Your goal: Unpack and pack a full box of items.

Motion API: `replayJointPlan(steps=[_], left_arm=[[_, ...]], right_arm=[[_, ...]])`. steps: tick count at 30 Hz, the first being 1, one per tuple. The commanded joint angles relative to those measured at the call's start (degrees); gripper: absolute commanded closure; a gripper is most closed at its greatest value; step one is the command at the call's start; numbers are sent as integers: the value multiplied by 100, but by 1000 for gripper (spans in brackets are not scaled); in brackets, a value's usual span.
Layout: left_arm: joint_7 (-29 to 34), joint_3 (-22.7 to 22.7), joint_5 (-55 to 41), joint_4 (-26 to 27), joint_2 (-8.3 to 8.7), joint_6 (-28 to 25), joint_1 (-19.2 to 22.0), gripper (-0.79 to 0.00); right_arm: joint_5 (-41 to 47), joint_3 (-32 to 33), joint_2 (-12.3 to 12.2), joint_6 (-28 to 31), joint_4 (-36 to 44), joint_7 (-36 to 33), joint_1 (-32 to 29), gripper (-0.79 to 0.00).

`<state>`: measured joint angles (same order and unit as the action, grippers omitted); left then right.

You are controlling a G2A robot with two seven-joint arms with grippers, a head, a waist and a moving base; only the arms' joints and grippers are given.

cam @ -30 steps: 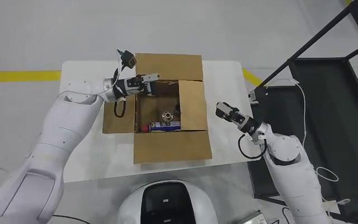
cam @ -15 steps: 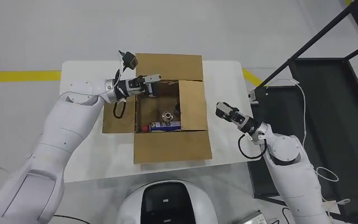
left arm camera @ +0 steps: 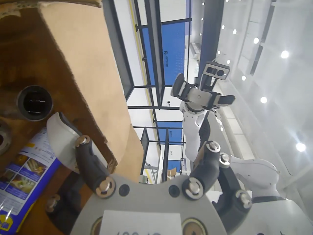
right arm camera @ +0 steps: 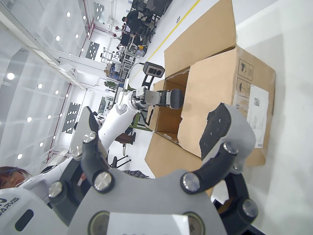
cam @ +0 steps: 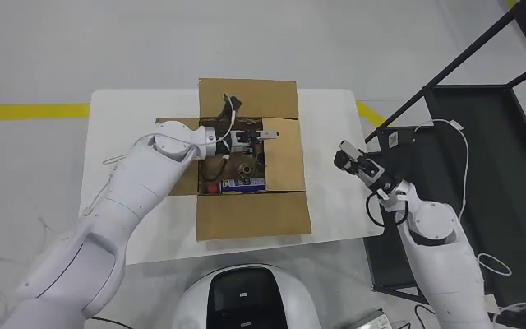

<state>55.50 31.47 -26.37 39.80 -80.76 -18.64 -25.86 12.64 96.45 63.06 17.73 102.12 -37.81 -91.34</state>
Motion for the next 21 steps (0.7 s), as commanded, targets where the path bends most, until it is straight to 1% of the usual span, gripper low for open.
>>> replayJointPlan(steps=[1, 4, 5, 6, 8, 9, 13, 14, 15, 18, 21], left_arm=[[-39, -39, -98, -209, -118, -79, 21, -785], [-125, -34, -360, -442, -329, -662, 56, -785], [-142, -42, -374, -500, -371, -779, 78, -785], [-163, -38, -474, -596, -458, -950, 119, -785], [-163, -20, -592, -689, -559, -1118, 205, -785], [-119, 17, -751, -733, -633, -1269, 253, -785], [179, 57, -1070, -868, -821, -1395, 392, -785], [305, 58, -1153, -895, -875, -1425, 422, -785], [604, 49, -1290, -865, -952, -1547, 440, -785], [1295, 50, -1679, -944, -1107, -1593, 461, -785], [1542, -39, -1798, -1011, -1290, -1473, 488, -785]], right_arm=[[49, 11, -4, -15, 1, -57, -30, -785], [232, -66, -9, -51, 65, -309, -68, -785], [293, -85, -11, -60, 82, -379, -76, -785], [382, -109, -15, -87, 126, -515, -100, -785], [529, -135, -22, -119, 203, -708, -145, -785], [688, -157, -30, -144, 290, -951, -202, -785], [1265, -130, -67, -208, 486, -1795, -405, -785], [1358, -116, -78, -215, 496, -1998, -449, -785], [1477, -107, -90, -224, 475, -2205, -496, -785], [1505, -105, -104, -222, 398, -2350, -551, -785], [1432, -181, -106, -153, 302, -2341, -570, -785]])
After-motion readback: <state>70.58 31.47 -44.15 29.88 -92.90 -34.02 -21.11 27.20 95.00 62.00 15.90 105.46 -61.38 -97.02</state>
